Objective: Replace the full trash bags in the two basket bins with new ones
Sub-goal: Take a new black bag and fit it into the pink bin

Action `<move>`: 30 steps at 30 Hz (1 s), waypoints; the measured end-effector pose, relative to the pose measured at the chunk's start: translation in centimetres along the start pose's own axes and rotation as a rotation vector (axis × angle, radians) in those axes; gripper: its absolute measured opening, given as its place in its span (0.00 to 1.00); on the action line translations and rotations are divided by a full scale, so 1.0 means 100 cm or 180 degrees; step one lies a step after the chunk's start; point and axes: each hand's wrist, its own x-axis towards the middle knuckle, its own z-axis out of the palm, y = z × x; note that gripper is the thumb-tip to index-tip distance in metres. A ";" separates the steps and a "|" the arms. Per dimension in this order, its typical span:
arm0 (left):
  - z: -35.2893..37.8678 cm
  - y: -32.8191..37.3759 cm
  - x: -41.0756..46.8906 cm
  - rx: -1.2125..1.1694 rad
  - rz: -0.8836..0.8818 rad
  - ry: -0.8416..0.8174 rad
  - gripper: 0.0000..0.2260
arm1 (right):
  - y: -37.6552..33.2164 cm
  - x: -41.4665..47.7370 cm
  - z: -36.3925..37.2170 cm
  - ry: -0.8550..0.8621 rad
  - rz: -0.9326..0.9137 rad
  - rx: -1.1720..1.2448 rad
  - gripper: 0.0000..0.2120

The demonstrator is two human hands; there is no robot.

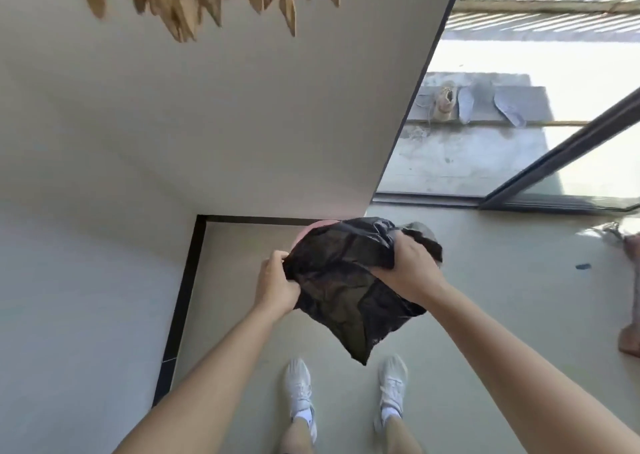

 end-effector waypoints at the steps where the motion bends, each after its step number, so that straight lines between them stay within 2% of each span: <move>1: 0.016 -0.010 0.017 -0.0081 -0.0027 0.0049 0.20 | 0.007 0.021 0.019 -0.0049 -0.0061 0.0037 0.15; 3: 0.048 -0.033 0.046 -0.0160 -0.0119 0.0125 0.21 | 0.020 0.059 0.062 -0.0160 -0.0102 0.0171 0.07; 5: 0.080 -0.059 0.073 -0.0249 -0.0230 0.0240 0.21 | 0.036 0.093 0.108 -0.0344 -0.0075 0.0308 0.05; 9: 0.138 -0.111 0.122 -0.0224 -0.0198 0.0320 0.25 | 0.068 0.154 0.200 -0.0520 -0.0001 0.0272 0.17; 13: 0.188 -0.154 0.166 -0.0119 -0.0203 0.0339 0.26 | 0.100 0.200 0.267 -0.0973 0.0438 -0.0024 0.13; 15: 0.209 -0.169 0.190 -0.0107 -0.0179 0.0363 0.26 | 0.116 0.226 0.296 -0.1024 0.0239 0.0114 0.21; 16: 0.218 -0.175 0.202 -0.0080 -0.0137 0.0377 0.26 | 0.123 0.239 0.307 -0.1037 0.0128 0.0183 0.21; 19: 0.241 -0.190 0.245 0.0087 0.0056 0.0265 0.28 | 0.136 0.269 0.332 -0.1246 0.0125 0.0146 0.10; 24: 0.274 -0.202 0.310 0.0309 0.0243 0.0105 0.28 | 0.154 0.315 0.372 -0.1431 -0.0028 -0.0107 0.06; 28: 0.297 -0.213 0.347 0.0603 0.0331 -0.0273 0.28 | 0.167 0.348 0.396 -0.1489 -0.0200 -0.0448 0.11; 30: 0.305 -0.217 0.363 0.0713 0.0404 -0.0276 0.26 | 0.169 0.359 0.406 -0.1561 -0.0293 -0.0691 0.10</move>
